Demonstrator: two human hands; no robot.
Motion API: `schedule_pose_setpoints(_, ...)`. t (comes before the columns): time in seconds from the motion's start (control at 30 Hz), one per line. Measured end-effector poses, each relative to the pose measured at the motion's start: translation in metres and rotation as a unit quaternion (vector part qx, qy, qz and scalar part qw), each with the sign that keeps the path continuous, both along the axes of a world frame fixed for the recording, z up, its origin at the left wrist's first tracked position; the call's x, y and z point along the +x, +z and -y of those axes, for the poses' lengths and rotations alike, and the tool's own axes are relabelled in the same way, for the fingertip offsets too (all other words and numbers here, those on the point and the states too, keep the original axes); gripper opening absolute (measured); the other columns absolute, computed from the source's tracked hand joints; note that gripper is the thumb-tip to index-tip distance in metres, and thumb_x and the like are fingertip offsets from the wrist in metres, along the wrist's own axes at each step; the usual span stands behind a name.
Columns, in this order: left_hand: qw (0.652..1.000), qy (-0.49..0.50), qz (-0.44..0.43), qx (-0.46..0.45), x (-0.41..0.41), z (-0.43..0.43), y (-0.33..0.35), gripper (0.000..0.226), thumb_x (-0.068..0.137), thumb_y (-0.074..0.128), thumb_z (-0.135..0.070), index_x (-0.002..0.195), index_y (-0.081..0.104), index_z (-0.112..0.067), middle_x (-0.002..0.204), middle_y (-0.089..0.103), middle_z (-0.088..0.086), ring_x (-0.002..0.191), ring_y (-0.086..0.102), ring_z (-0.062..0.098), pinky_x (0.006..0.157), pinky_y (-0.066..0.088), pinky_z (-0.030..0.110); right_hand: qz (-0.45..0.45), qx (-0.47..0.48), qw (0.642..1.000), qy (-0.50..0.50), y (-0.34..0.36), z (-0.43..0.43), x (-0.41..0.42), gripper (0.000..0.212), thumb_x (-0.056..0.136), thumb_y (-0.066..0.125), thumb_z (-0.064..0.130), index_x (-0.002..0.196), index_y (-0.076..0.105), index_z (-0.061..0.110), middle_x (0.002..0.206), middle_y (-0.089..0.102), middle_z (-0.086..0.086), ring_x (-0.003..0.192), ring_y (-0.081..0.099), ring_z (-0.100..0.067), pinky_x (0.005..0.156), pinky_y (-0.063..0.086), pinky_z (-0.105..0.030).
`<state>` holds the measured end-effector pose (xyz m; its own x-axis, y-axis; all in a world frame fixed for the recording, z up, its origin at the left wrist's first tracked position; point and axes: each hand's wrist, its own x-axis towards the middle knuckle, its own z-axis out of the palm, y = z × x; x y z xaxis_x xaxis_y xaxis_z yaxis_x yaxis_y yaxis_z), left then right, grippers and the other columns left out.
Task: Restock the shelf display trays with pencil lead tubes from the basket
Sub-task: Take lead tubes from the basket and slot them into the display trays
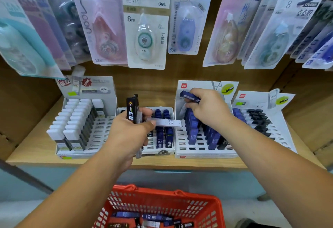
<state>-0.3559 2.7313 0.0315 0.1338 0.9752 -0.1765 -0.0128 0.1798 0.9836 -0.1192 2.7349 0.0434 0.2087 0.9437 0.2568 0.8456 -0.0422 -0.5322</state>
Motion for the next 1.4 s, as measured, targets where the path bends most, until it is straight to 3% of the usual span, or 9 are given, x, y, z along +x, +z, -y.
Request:
schedule_pose_setpoints(0.17, 1.000, 0.015, 0.020, -0.003, 0.002, -0.002, -0.002, 0.021, 0.090, 0.075, 0.000, 0.100, 0.074, -0.019, 0.086, 0.072, 0.006, 0.061, 0.054, 0.024, 0.056, 0.048, 0.036, 0.055, -0.027, 0.998, 0.014, -0.004, -0.005, -0.002, 0.006, 0.096, 0.067, 0.024, 0.093, 0.070, 0.020, 0.081, 0.067, -0.003, 0.081, 0.062, -0.028, 0.073, 0.057, -0.042)
schedule_pose_setpoints(0.4, 0.997, 0.039, 0.058, -0.020, 0.007, -0.003, -0.001, 0.022, 0.091, 0.074, 0.002, 0.100, 0.072, -0.017, 0.095, 0.076, 0.012, 0.068, 0.058, 0.026, 0.052, 0.047, 0.034, 0.162, -0.063, 0.984, 0.045, -0.001, -0.008, -0.001, 0.012, 0.098, 0.065, 0.025, 0.102, 0.075, 0.020, 0.106, 0.062, -0.001, 0.094, 0.060, -0.026, 0.074, 0.051, -0.035)
schedule_pose_setpoints(0.5, 0.997, 0.048, 0.063, -0.023, 0.009, -0.004, -0.002, 0.021, 0.091, 0.075, 0.000, 0.103, 0.071, -0.017, 0.098, 0.074, 0.013, 0.059, 0.056, 0.022, 0.052, 0.047, 0.033, 0.019, -0.053, 0.998, 0.024, 0.014, -0.004, 0.005, 0.011, 0.098, 0.067, 0.025, 0.105, 0.076, 0.022, 0.095, 0.068, 0.001, 0.084, 0.064, -0.013, 0.076, 0.052, -0.028)
schedule_pose_setpoints(0.57, 0.996, 0.048, 0.074, -0.023, 0.012, -0.005, -0.002, 0.022, 0.090, 0.076, 0.000, 0.106, 0.070, -0.015, 0.096, 0.074, 0.011, 0.057, 0.056, 0.020, 0.050, 0.048, 0.031, -0.138, -0.001, 0.990, 0.001, 0.037, 0.003, 0.013, 0.009, 0.098, 0.070, 0.024, 0.098, 0.075, 0.016, 0.079, 0.068, 0.001, 0.057, 0.055, 0.003, 0.059, 0.045, -0.014)
schedule_pose_setpoints(0.73, 0.992, 0.043, 0.116, -0.024, 0.029, -0.005, -0.002, 0.023, 0.089, 0.076, 0.002, 0.101, 0.069, -0.016, 0.079, 0.072, 0.003, 0.071, 0.057, 0.028, 0.049, 0.045, 0.031, -0.287, -0.119, 0.950, 0.033, 0.065, 0.025, 0.010, 0.031, 0.098, 0.069, 0.035, 0.092, 0.070, 0.005, 0.041, 0.052, 0.012, 0.035, 0.024, -0.007, 0.038, 0.018, -0.020)
schedule_pose_setpoints(0.87, 0.990, 0.050, 0.130, -0.021, 0.037, -0.004, -0.003, 0.023, 0.089, 0.075, 0.002, 0.099, 0.067, -0.017, 0.087, 0.072, 0.008, 0.074, 0.059, 0.029, 0.050, 0.044, 0.032, -0.366, -0.153, 0.917, 0.027, 0.046, 0.020, 0.006, 0.009, 0.089, 0.081, 0.019, 0.091, 0.075, 0.014, 0.055, 0.054, 0.004, 0.044, 0.023, -0.012, 0.041, 0.016, -0.021)
schedule_pose_setpoints(1.1, 0.994, 0.023, 0.107, -0.013, 0.039, -0.003, -0.008, 0.021, 0.089, 0.076, 0.001, 0.103, 0.068, -0.013, 0.087, 0.077, 0.011, 0.080, 0.064, 0.033, 0.052, 0.044, 0.034, -0.502, -0.089, 0.859, -0.042, 0.031, 0.021, 0.001, 0.016, 0.086, 0.083, 0.014, 0.098, 0.073, 0.008, 0.064, 0.064, -0.001, 0.041, 0.026, -0.009, 0.036, 0.021, -0.021)
schedule_pose_setpoints(1.3, 0.997, 0.016, 0.072, 0.007, 0.041, -0.002, -0.004, 0.017, 0.092, 0.075, -0.005, 0.104, 0.068, -0.015, 0.090, 0.079, 0.008, 0.091, 0.072, 0.044, 0.052, 0.046, 0.035, -0.392, -0.007, 0.919, -0.048, 0.034, 0.022, -0.001, 0.009, 0.087, 0.082, 0.012, 0.091, 0.077, 0.018, 0.053, 0.062, 0.014, 0.037, 0.047, -0.001, 0.038, 0.033, -0.015)
schedule_pose_setpoints(1.4, 0.998, 0.040, 0.053, 0.012, 0.036, -0.003, 0.002, 0.015, 0.095, 0.073, -0.013, 0.108, 0.067, -0.017, 0.090, 0.080, 0.010, 0.082, 0.068, 0.048, 0.061, 0.048, 0.037, -0.291, 0.075, 0.952, -0.058, 0.037, 0.017, 0.010, 0.012, 0.085, 0.084, 0.012, 0.085, 0.077, 0.021, 0.071, 0.073, 0.014, 0.064, 0.064, 0.003, 0.066, 0.051, -0.015)
